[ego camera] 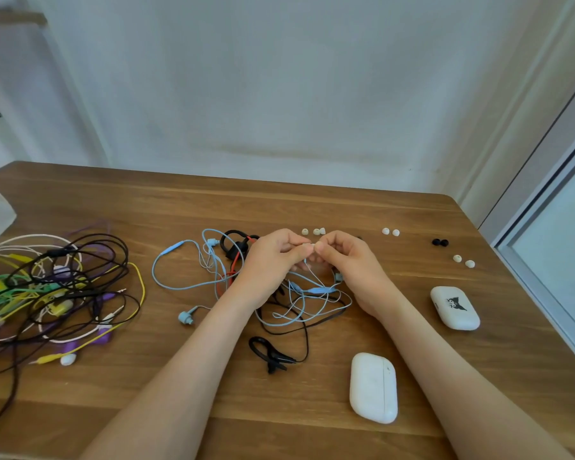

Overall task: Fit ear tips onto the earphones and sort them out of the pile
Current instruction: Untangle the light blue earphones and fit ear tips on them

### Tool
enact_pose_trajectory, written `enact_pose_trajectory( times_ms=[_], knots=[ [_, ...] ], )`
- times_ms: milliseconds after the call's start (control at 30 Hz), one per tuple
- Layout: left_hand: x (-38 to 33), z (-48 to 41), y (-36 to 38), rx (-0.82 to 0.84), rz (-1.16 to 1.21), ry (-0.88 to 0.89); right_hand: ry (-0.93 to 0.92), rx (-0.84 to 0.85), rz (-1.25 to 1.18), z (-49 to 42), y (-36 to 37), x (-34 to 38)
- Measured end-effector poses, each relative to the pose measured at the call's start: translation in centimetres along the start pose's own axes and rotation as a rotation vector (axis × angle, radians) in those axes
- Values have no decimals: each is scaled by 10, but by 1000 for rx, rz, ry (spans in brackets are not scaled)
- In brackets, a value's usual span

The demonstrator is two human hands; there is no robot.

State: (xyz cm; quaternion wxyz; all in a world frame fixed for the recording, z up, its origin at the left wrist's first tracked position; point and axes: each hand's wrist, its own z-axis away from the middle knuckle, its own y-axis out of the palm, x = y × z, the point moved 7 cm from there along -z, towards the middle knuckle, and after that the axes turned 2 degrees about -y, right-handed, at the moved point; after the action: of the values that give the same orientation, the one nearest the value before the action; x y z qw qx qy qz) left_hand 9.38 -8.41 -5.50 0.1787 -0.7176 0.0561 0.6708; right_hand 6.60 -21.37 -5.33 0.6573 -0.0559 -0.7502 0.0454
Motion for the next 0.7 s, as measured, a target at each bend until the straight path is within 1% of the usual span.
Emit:
enact_pose_trajectory(
  times_ms=[133, 233, 300, 367, 533, 633, 700],
  knots=[
    [-4, 1, -1, -6, 45, 12, 2, -18, -66, -1, -1, 2],
    [-7, 1, -4, -27, 98, 9, 35, -99, -46, -2, -9, 2],
    [-7, 1, -6, -43, 119, -15, 51, -135, 74, -3, -16, 3],
    [-5, 0, -7, -66, 144, -50, 52, -122, 270, -3, -21, 6],
    [-3, -1, -7, -82, 124, -59, 71, 79, 644, -4, -18, 6],
    [-2, 0, -8, -107, 102, -63, 104, 110, 791, -3, -21, 5],
    [-2, -1, -9, -123, 107, -65, 159, 109, 766, -1, -27, 7]
  ],
)
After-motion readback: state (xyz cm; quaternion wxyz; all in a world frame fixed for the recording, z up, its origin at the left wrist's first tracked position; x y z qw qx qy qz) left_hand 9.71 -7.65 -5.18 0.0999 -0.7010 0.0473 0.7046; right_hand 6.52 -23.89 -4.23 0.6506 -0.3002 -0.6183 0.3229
